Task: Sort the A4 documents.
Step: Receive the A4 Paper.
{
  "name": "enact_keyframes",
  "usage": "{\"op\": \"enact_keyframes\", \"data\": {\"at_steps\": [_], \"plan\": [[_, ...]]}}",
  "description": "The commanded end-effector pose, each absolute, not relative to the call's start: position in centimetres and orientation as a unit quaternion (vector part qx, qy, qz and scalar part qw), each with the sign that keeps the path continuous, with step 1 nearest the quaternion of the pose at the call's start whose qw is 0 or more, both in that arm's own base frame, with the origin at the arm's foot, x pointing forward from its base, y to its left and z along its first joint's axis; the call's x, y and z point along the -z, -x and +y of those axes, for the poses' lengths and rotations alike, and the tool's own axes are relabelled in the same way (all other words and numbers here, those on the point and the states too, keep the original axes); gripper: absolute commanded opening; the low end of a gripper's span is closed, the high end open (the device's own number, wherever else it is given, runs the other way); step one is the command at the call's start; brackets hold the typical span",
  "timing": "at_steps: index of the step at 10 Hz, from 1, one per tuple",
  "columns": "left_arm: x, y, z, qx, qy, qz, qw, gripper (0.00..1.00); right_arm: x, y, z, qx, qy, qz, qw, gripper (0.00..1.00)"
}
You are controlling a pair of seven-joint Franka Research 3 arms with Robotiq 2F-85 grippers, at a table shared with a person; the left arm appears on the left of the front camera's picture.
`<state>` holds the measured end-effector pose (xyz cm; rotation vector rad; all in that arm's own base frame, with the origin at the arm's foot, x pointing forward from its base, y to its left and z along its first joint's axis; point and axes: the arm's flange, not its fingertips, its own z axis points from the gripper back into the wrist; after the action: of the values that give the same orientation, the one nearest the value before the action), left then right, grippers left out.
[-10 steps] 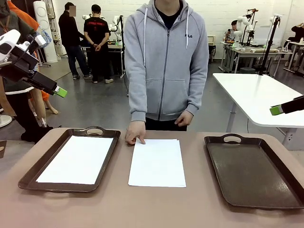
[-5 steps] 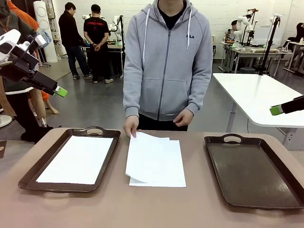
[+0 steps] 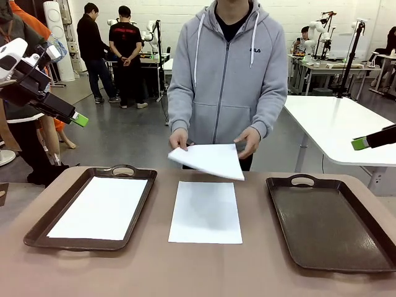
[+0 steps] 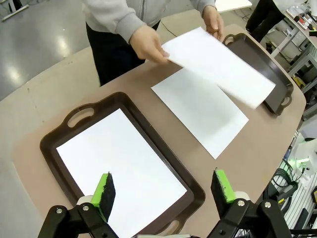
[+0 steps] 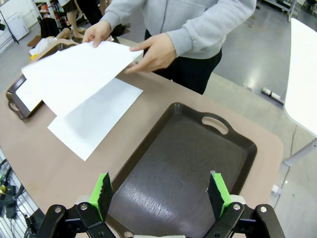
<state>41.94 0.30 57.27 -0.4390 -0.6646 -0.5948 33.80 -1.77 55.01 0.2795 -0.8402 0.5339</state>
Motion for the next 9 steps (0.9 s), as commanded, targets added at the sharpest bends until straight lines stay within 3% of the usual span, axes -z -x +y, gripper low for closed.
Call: {"op": "enact_keyframes", "data": {"at_steps": [1, 9], "plan": [[-57.24, -41.93, 0.55, 0.294, 0.211, -0.321, 0.875, 1.0, -54.86, -33.92, -1.72, -0.256, -0.137, -0.401, 0.869, 1.0], [-57.24, -41.93, 0.55, 0.294, 0.211, -0.321, 0.875, 1.0, -54.86, -33.92, -1.72, -0.256, -0.137, -0.401, 0.869, 1.0]]}}
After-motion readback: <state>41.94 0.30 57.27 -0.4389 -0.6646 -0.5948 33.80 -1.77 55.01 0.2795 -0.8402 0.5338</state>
